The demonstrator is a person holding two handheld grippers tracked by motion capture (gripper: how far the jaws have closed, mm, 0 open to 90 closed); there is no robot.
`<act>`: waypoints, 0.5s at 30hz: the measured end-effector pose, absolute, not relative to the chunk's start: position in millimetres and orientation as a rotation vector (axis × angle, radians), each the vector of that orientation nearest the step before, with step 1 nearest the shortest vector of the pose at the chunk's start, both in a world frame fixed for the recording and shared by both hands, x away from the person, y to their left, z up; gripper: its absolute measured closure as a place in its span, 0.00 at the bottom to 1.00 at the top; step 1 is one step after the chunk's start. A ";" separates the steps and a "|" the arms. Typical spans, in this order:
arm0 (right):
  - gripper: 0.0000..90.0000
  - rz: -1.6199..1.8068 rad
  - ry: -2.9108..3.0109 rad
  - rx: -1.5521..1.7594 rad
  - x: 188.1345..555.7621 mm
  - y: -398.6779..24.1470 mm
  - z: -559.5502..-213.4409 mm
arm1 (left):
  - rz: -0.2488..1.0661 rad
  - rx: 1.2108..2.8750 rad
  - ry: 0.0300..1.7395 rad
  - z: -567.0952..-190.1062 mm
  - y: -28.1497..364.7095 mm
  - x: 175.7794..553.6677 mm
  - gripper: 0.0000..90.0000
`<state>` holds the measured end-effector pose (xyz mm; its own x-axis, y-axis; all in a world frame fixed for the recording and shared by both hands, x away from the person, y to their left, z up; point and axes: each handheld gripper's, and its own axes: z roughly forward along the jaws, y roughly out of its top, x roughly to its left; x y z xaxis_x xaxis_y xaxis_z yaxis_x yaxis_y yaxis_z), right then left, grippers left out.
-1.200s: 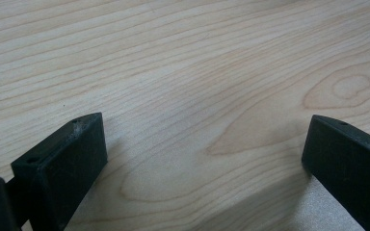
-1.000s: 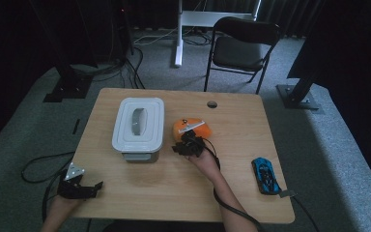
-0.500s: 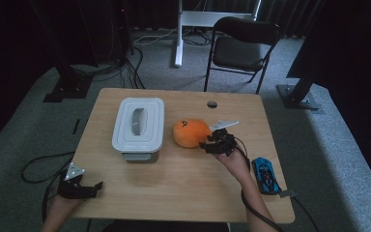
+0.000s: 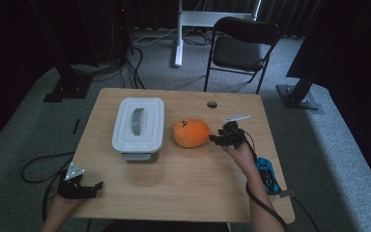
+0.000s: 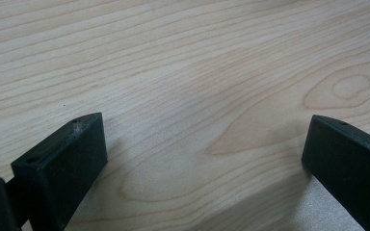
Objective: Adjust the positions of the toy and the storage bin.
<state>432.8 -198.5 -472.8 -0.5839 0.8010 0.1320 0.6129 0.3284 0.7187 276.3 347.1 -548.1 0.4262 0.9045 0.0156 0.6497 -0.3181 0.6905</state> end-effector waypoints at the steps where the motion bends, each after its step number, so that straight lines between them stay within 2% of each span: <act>1: 0.49 1.102 2.346 1.285 435.8 -198.1 -473.5 | 0.542 2.074 1.307 -548.1 347.1 276.3 0.03; 6: 0.49 1.088 2.399 1.284 444.6 -193.7 -479.9 | 0.543 2.073 1.307 -548.1 347.0 276.3 0.03; 8: 0.55 1.082 2.425 1.268 445.5 -192.1 -484.0 | 0.542 2.074 1.307 -548.1 347.1 276.3 0.03; 13: 0.84 1.114 2.442 1.239 440.0 -191.0 -486.5 | 0.543 2.074 1.307 -548.1 347.1 276.3 0.03; 15: 0.88 1.104 2.459 1.211 436.7 -188.9 -486.0 | 0.542 2.074 1.307 -548.1 347.1 276.3 0.03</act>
